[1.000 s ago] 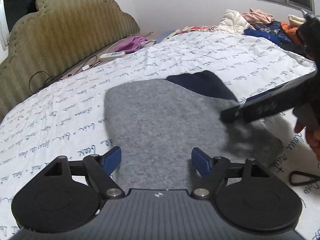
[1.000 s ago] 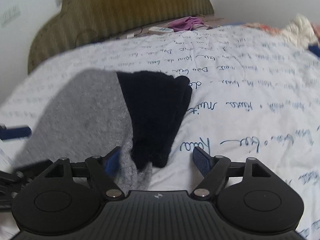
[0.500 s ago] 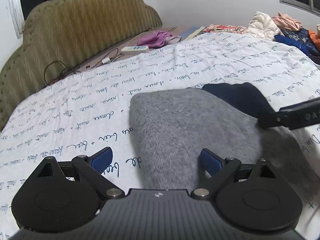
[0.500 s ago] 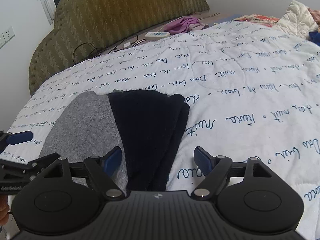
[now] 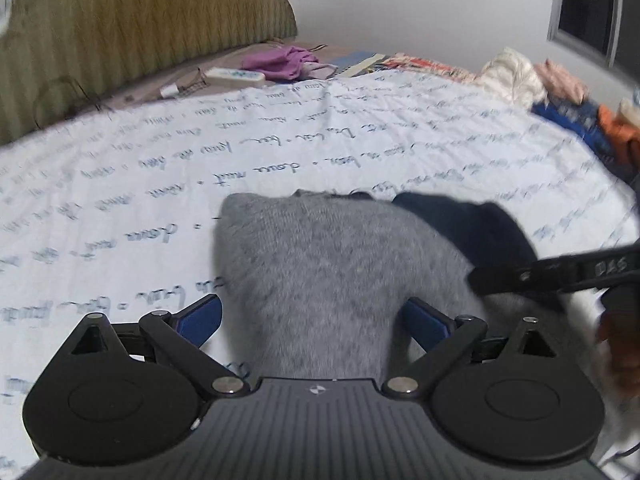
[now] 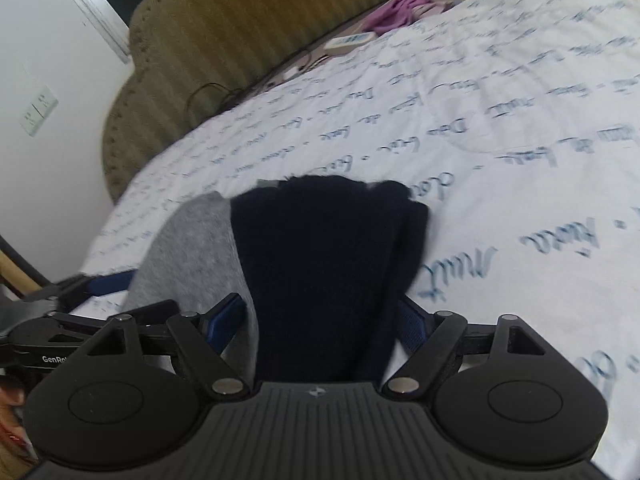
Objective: Fold small clothes
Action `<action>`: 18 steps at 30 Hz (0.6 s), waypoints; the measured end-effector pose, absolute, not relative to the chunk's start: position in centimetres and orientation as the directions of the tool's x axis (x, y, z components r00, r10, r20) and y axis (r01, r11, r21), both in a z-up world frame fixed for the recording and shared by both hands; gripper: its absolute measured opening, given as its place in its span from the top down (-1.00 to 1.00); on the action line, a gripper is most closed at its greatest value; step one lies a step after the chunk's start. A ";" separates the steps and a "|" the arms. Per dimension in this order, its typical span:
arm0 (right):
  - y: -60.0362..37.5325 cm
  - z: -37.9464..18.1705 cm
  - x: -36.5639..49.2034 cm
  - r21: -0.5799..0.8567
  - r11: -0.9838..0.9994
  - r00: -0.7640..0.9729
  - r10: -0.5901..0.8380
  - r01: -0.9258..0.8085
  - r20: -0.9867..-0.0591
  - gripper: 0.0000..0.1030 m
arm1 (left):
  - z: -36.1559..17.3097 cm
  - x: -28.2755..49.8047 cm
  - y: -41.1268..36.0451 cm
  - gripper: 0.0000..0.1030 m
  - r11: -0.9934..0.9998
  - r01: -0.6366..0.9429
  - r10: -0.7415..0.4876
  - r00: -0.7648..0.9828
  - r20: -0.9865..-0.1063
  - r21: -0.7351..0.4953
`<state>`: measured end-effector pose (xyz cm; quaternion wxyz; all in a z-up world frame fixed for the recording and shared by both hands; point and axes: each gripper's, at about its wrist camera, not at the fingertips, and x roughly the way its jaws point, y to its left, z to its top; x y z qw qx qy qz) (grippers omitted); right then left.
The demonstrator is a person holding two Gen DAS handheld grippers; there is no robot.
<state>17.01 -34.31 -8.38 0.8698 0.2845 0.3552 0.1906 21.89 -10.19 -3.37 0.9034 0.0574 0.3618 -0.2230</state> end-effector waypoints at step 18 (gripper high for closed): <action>-32.7 -6.6 18.8 0.669 0.701 0.714 0.598 -0.247 -0.364 0.56 | -3.4 26.3 -5.5 0.49 0.820 0.349 -0.566 0.612 -0.552 -0.454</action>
